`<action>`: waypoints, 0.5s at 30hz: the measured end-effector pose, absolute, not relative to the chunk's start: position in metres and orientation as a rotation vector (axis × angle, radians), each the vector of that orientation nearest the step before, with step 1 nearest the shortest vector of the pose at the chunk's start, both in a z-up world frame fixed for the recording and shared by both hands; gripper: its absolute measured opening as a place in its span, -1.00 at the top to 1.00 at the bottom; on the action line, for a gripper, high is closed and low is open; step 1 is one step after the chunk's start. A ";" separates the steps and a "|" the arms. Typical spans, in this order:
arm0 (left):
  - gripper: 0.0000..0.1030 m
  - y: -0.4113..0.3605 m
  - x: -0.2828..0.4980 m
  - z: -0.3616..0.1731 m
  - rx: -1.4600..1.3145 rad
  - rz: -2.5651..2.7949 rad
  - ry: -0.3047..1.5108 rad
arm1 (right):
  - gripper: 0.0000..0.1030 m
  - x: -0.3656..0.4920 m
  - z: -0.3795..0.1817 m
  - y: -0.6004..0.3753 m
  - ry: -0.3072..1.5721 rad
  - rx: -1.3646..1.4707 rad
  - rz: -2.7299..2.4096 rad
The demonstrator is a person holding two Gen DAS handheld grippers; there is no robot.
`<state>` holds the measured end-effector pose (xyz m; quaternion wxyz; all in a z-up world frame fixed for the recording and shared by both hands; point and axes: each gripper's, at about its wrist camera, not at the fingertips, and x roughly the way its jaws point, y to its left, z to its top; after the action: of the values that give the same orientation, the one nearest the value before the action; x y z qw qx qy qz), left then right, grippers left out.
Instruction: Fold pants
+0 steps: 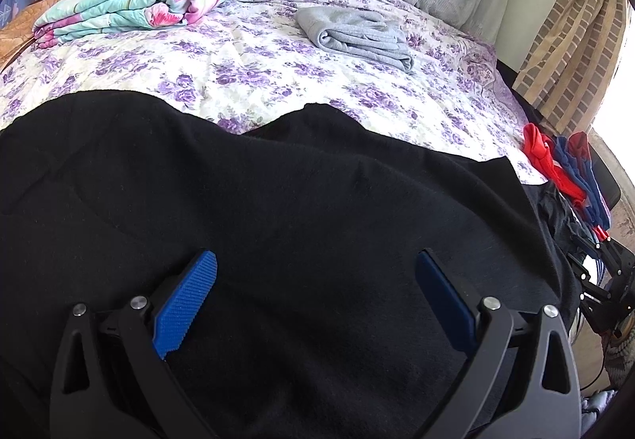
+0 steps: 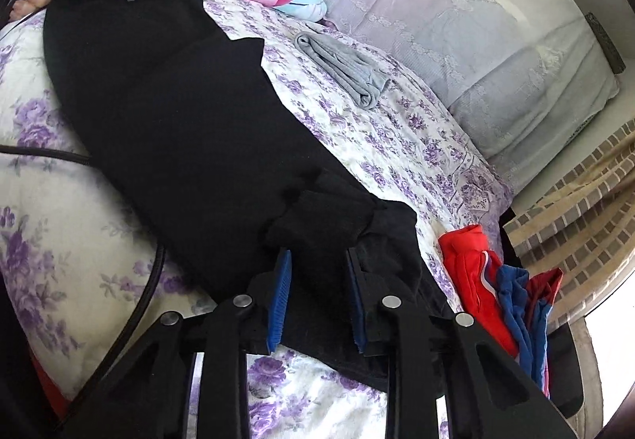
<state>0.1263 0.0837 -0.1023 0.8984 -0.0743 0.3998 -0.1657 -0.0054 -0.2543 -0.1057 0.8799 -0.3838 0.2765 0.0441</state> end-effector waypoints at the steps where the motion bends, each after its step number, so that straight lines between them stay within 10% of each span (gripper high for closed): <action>1: -0.90 0.084 0.127 -0.102 -0.153 -0.342 0.828 | 0.45 -0.005 -0.107 -0.254 0.572 -0.812 0.097; 9: -0.90 0.082 0.127 -0.103 -0.137 -0.331 0.834 | 0.69 0.006 -0.105 -0.257 0.556 -0.727 0.078; 15: -0.90 0.080 0.128 -0.104 -0.130 -0.326 0.836 | 0.87 0.010 -0.051 -0.356 0.555 -0.046 0.050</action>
<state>0.1276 0.0805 -0.1037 0.8991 -0.0630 0.4037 -0.1573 0.0098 -0.3564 -0.0508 0.9611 -0.0226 0.2741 0.0248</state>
